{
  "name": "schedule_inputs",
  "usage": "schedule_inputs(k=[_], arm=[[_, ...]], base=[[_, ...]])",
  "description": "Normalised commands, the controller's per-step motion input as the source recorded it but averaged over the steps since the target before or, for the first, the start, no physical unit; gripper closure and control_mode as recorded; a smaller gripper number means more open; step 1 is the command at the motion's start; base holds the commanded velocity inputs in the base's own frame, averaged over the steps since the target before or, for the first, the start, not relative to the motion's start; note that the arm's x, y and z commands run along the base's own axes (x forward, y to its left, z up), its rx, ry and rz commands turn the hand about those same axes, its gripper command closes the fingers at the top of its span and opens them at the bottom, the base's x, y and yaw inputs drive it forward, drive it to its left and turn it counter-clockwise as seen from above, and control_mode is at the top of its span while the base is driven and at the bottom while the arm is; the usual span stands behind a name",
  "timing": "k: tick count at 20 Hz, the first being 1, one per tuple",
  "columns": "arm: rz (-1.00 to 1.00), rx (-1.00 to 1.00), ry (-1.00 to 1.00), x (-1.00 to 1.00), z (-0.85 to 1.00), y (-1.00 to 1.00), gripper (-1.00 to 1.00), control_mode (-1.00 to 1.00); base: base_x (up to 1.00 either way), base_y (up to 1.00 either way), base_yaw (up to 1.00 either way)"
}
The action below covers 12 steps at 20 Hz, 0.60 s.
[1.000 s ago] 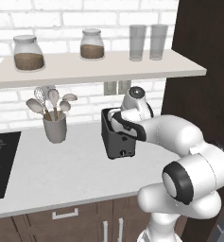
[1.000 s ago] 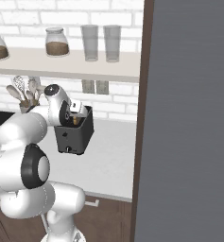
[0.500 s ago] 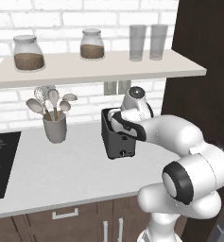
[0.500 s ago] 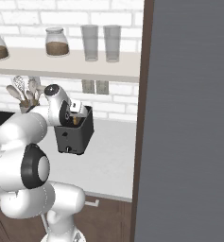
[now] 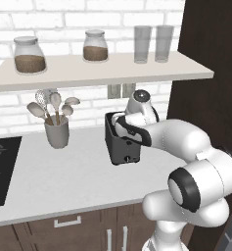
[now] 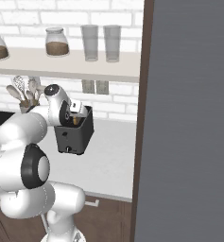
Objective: Start the toaster. Once the lever pops up, take the bread to the plate on the dining counter.
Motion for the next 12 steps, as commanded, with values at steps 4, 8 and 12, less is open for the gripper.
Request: schedule_inputs(k=[4,8,12], arm=[[0.00,0.00,0.00,0.00,0.00,0.00,-1.00,-1.00],[0.00,0.00,0.00,0.00,0.00,0.00,-1.00,-1.00],[0.00,0.00,0.00,0.00,0.00,0.00,-1.00,-1.00]], base=[[0.00,0.00,0.00],[0.00,0.00,0.00],[0.00,0.00,0.00]])
